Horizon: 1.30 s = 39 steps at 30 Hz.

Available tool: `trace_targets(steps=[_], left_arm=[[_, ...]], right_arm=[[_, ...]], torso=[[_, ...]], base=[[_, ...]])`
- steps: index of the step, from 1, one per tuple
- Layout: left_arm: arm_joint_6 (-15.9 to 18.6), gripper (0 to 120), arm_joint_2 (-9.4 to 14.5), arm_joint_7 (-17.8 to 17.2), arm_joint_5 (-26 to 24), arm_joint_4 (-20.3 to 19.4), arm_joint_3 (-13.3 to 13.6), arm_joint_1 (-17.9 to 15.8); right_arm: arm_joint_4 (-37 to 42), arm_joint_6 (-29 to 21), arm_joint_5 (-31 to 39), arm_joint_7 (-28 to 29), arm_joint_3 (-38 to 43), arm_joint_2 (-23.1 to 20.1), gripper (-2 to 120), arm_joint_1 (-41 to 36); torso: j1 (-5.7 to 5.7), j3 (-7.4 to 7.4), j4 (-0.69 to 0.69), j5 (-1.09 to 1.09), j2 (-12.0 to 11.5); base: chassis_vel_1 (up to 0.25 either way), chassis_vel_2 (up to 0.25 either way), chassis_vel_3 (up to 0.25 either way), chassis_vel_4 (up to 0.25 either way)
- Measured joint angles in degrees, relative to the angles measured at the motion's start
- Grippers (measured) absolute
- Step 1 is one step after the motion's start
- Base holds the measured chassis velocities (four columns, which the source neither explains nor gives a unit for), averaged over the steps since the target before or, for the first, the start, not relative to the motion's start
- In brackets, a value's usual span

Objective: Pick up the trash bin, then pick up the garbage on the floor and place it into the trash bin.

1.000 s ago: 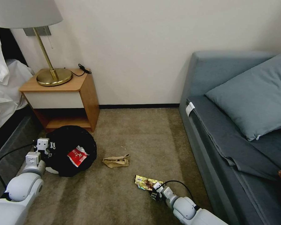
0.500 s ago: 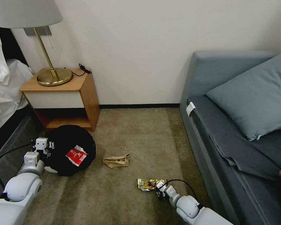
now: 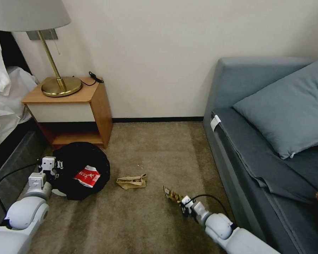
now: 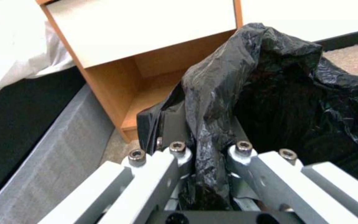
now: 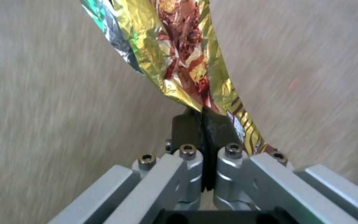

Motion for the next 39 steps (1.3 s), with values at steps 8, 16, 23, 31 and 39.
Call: trace_targets(steps=[8, 16, 23, 31, 39], left_arm=[[-0.48, 4, -0.67, 0.91, -0.27, -2.40, 2.14, -0.69], [-0.56, 4, -1.62, 0.89, -0.28, -3.44, 4.84, -2.94], [-0.33, 4, -2.09, 0.45, 0.05, -3.69, 5.87, -3.87], [-0.61, 4, -1.66, 0.47, -0.46, -3.58, 5.58, -3.86], [-0.56, 4, -1.75, 0.35, -0.72, -3.73, 5.83, -4.63]], right_arm=[[11.16, 0.30, 12.97, 0.30, -0.05, -2.44, 0, 9.74], [16.77, -1.40, 24.54, 9.44, -3.82, 1.21, 0, 20.32], [15.81, -0.62, 38.31, 11.02, -12.12, 9.78, 0, 26.53], [5.81, 5.00, 39.78, 4.41, -19.66, 16.52, 0, 30.65], [-2.92, 7.91, 38.49, 3.26, -21.33, 22.44, 0, 31.42]], torso=[[0.00, 0.00, 0.00, 0.00, 0.00], [0.00, 0.00, 0.00, -0.02, 0.00], [0.00, 0.00, 0.01, -0.01, 0.00], [0.00, 0.00, 0.01, -0.02, 0.00], [0.00, 0.00, 0.00, -0.02, 0.00]], base=[[0.000, 0.000, 0.000, 0.000], [0.000, 0.000, 0.000, 0.000], [0.000, 0.000, 0.000, 0.000], [0.000, 0.000, 0.000, 0.000], [0.000, 0.000, 0.000, 0.000]])
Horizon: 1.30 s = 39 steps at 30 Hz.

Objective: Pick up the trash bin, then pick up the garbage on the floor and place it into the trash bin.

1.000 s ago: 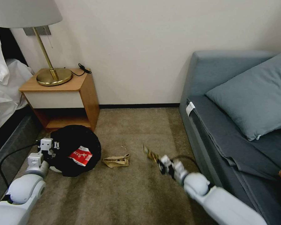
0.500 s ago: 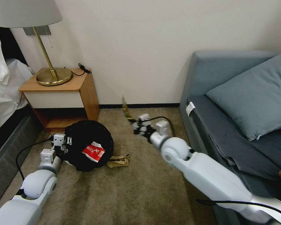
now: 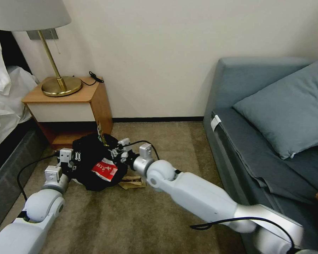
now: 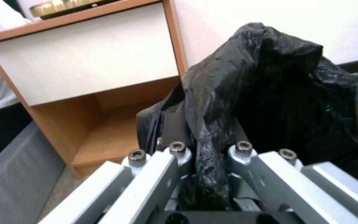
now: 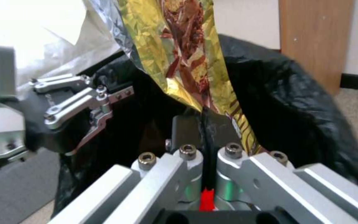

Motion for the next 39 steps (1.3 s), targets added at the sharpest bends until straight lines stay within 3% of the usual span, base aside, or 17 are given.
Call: trace_targets(steps=[6, 9, 14, 15, 19, 21, 25, 29, 31, 32, 39], left_arm=[[0.00, 4, -0.90, -0.01, 0.40, -0.02, 0.51, 0.15], [0.00, 4, -1.11, -0.01, 0.52, 0.09, 0.67, 0.02], [-0.10, 4, -1.17, -0.01, 0.69, 0.55, 0.66, -0.06], [-0.16, 4, -1.17, -0.01, 0.75, 0.69, 0.50, -0.06], [-0.30, 4, -1.14, -0.01, 0.85, 1.05, 0.20, -0.05], [-0.58, 4, -1.06, -0.01, 0.88, 1.71, -0.36, 0.00], [-0.88, 4, -0.98, 0.01, 0.92, 2.33, -0.88, 0.07], [-1.59, 4, -0.99, 0.03, 0.84, 3.58, -2.31, -0.05], [-1.65, 4, -0.99, 0.03, 0.76, 3.68, -2.56, -0.05], [-1.92, 4, -0.94, 0.07, 0.14, 4.08, -3.95, 0.09], [-2.77, 4, -1.26, 0.32, -0.71, 5.07, -6.36, 1.03]], right_arm=[[-4.96, 0.96, -2.23, 0.74, -0.85, 3.05, 0, -0.57], [-5.42, 0.17, -2.96, 1.17, -1.15, 3.57, 8, -1.07], [-4.63, -0.84, -4.77, 2.29, -1.66, 3.53, 25, -1.95], [-4.28, -0.96, -5.14, 2.58, -1.67, 3.38, 33, -2.18], [-3.72, -1.30, -5.42, 2.78, -1.68, 3.04, 42, -2.33], [-2.55, -1.73, -5.48, 2.86, -1.79, 2.47, 53, -2.30], [-1.48, -2.03, -5.53, 2.95, -2.14, 1.83, 63, -1.90], [0.14, -2.61, -5.77, 3.60, -2.33, 0.57, 84, -1.07], [0.26, -2.66, -5.93, 3.68, -2.33, 0.37, 85, -0.99], [0.58, -2.97, -6.70, 3.89, -2.08, -0.74, 98, -0.71], [-0.97, -4.27, -9.56, 3.97, -0.84, -2.68, 100, -0.30]], torso=[[0.00, 0.00, 0.01, 0.00, 0.01], [0.00, 0.00, 0.00, 0.00, 0.01], [0.00, 0.00, 0.01, 0.01, 0.01], [0.00, 0.00, 0.00, 0.01, 0.01], [0.00, 0.00, 0.00, 0.01, 0.01], [0.00, 0.00, 0.00, 0.01, 0.01], [0.00, 0.00, 0.00, 0.01, 0.01], [0.00, 0.00, 0.00, 0.01, 0.01], [0.00, 0.00, 0.00, 0.01, 0.01], [0.00, 0.00, 0.00, 0.01, 0.01], [0.00, 0.00, 0.00, 0.02, 0.01]], base=[[0.000, 0.000, 0.000, 0.000], [0.000, 0.000, 0.000, 0.000], [0.000, 0.000, 0.000, 0.000], [0.000, 0.000, 0.000, 0.000], [0.000, 0.000, 0.000, 0.000], [0.000, 0.000, 0.000, 0.000], [0.000, 0.000, 0.000, 0.000], [0.000, 0.000, 0.000, 0.000], [0.000, 0.000, 0.000, 0.000], [0.000, 0.000, 0.000, 0.000], [0.000, 0.000, 0.000, 0.000]])
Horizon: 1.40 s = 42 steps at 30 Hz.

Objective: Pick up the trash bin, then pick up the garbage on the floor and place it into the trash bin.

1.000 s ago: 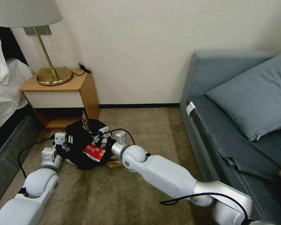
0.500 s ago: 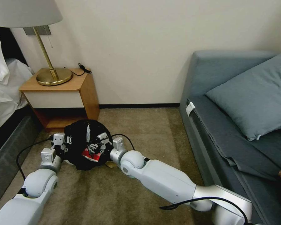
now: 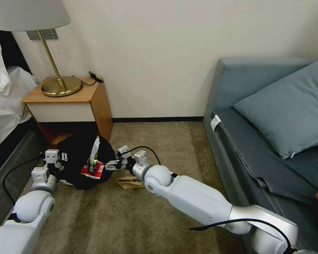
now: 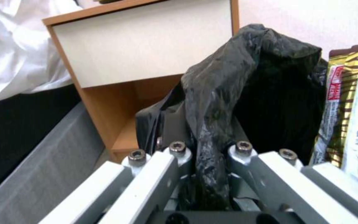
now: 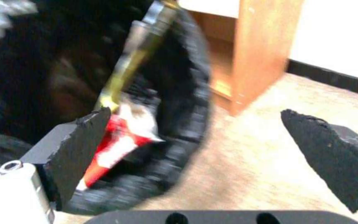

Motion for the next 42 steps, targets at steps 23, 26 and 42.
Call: trace_targets(steps=[23, 26, 42], left_arm=[[-0.02, 4, 1.82, 0.30, -1.59, -2.79, -7.56, 6.34], [0.04, 4, 1.94, 0.30, -1.73, -3.23, -7.90, 6.78], [-0.12, 4, 1.82, 0.71, -2.32, -4.69, -8.99, 8.64]], right_arm=[[-25.79, 4.46, -31.17, -16.33, 1.41, 5.48, 100, -0.86], [-27.22, 5.30, -32.96, -16.96, 1.58, 6.34, 100, -1.50], [-37.96, 11.77, -40.86, -20.35, 5.23, 12.08, 100, -3.87]], torso=[[0.00, 0.00, 0.01, -0.02, 0.00], [0.00, 0.00, 0.01, -0.02, 0.00], [0.00, 0.00, -0.01, -0.02, 0.00]], base=[[0.000, 0.000, 0.000, 0.000], [0.000, 0.000, 0.000, 0.000], [0.000, 0.000, 0.000, 0.000]])
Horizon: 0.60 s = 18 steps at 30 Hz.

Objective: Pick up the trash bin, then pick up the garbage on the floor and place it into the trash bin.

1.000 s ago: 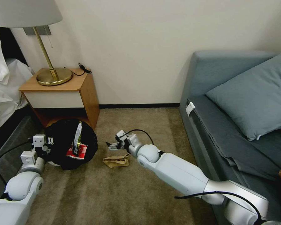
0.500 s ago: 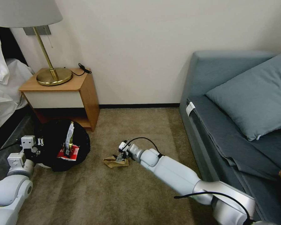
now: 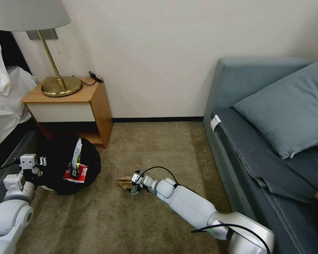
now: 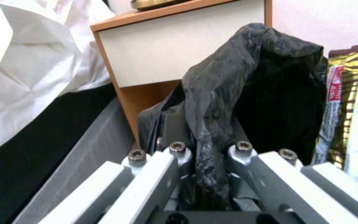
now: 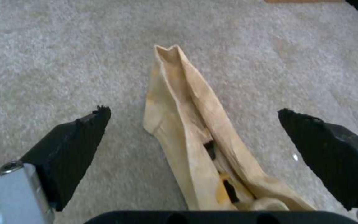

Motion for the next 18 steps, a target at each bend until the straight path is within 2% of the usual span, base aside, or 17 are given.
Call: trace_targets(steps=[9, 18], left_arm=[[-0.45, 4, -0.03, 0.21, -0.03, -2.23, -1.54, 2.14], [-1.52, 4, -1.31, 0.36, 0.41, -4.06, -1.71, 3.57]], right_arm=[[-5.82, 1.91, -2.84, -0.58, 2.49, 3.14, 100, 0.22], [-11.74, 3.71, -5.95, -1.82, 4.97, 3.18, 100, 0.86]], torso=[[0.00, 0.00, 0.02, 0.01, 0.00], [0.00, 0.00, 0.01, 0.01, 0.00]], base=[[0.000, 0.000, 0.000, 0.000], [0.000, 0.000, 0.000, 0.000]])
